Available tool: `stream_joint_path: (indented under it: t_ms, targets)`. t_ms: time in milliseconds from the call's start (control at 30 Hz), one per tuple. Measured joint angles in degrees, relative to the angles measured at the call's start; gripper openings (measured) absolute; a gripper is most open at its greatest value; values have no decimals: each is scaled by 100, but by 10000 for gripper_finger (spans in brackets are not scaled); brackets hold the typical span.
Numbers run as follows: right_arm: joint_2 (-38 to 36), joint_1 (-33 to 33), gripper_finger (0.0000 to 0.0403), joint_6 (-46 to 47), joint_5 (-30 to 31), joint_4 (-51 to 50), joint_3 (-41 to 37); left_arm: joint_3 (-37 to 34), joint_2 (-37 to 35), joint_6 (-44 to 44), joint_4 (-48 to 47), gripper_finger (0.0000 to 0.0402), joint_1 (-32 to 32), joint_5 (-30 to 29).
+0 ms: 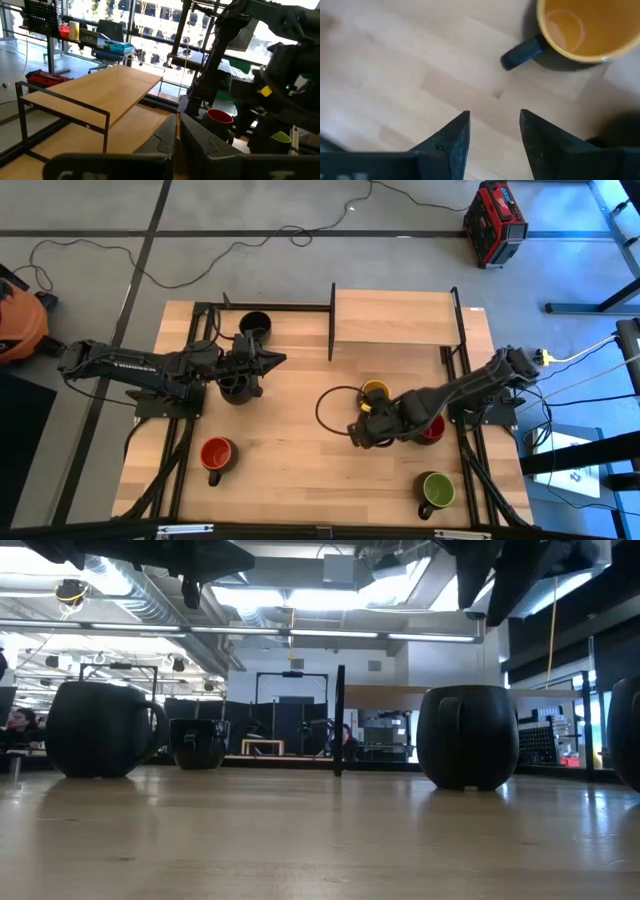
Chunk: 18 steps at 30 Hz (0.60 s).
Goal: Place coffee mugs
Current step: Put the yellow mug on the shelf
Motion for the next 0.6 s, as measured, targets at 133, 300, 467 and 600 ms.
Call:
stream_joint_path:
  t_ms: [133, 300, 467, 600]
  targets:
    - [285, 149, 160, 1251, 565, 5, -1, 0, 0, -4, 5, 14, -2, 0]
    - [782, 182, 160, 2027, 861, -34, -5, 0, 0, -6, 0, 14, 0, 1]
    - [1210, 172, 160, 2674, 1281, -44, -10, 0, 0, -10, 3, 14, 0, 391]
    - [1322, 172, 160, 2864, 1467, -95, -1, 0, 0, -7, 4, 14, -2, 590]
